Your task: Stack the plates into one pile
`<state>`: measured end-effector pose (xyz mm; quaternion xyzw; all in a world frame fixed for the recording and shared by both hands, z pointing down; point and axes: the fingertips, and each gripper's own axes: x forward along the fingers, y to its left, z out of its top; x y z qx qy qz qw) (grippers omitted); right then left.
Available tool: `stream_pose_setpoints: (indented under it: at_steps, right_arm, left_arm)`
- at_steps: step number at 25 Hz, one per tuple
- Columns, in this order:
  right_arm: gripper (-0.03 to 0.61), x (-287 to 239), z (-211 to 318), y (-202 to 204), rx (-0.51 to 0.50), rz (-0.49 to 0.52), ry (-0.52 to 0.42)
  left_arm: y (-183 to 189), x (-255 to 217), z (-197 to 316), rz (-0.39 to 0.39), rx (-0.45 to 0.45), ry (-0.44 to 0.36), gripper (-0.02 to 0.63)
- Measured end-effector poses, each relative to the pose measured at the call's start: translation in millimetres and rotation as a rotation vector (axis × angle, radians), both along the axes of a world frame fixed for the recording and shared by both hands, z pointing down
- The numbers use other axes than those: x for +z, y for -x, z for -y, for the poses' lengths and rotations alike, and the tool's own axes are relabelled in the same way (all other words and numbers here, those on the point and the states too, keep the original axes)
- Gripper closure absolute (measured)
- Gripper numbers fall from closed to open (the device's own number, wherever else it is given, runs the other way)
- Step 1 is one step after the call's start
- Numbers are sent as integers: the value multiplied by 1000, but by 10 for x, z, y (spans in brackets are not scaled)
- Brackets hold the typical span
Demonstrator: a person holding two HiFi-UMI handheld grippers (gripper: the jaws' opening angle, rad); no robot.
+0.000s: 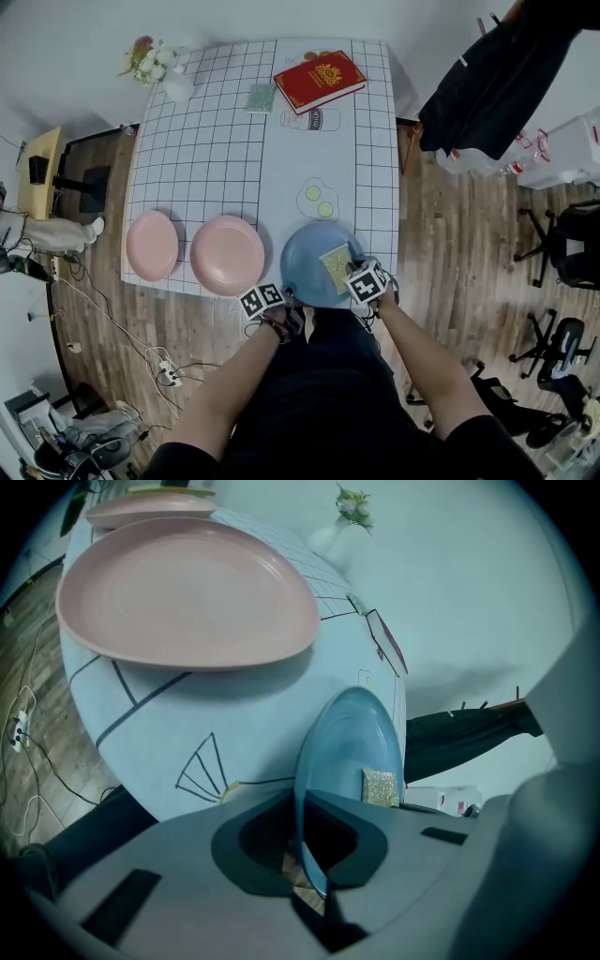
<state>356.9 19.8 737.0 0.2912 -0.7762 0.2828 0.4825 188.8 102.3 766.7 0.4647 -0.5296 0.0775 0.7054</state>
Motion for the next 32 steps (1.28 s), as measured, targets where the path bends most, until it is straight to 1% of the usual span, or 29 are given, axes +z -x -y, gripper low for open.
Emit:
stream_pose_setpoints:
  at_steps: [3, 8, 10, 12, 15, 18, 24, 29, 32]
  right_arm:
    - [522, 51, -74, -33, 7, -10, -1]
    - [522, 95, -220, 62, -38, -55, -23]
    - [522, 112, -292, 96, -33, -63, -16]
    - [522, 98, -371, 167, -5, -49, 9]
    - [522, 56, -453, 286, 66, -11, 57]
    - [522, 63, -483, 330, 126, -9, 83]
    - [522, 138, -518, 409, 196, -13, 140]
    - [522, 99, -560, 588, 241, 20, 187]
    - [522, 107, -575, 660, 286, 46, 205]
  left_arm:
    - [-21, 3, 53, -2, -5, -14, 603]
    - [-31, 8, 55, -18, -8, -20, 603]
    - [-46, 3, 46, -22, -8, -18, 603]
    - [-44, -3, 47, -29, -9, -21, 601]
    - [-40, -2, 56, -41, -14, -28, 601]
    - [-48, 1, 53, -47, -18, -35, 601]
    - [-49, -14, 64, -52, -19, -51, 601]
    - [-54, -28, 66, -52, -15, -61, 601]
    - [-50, -27, 70, -49, -15, -67, 601]
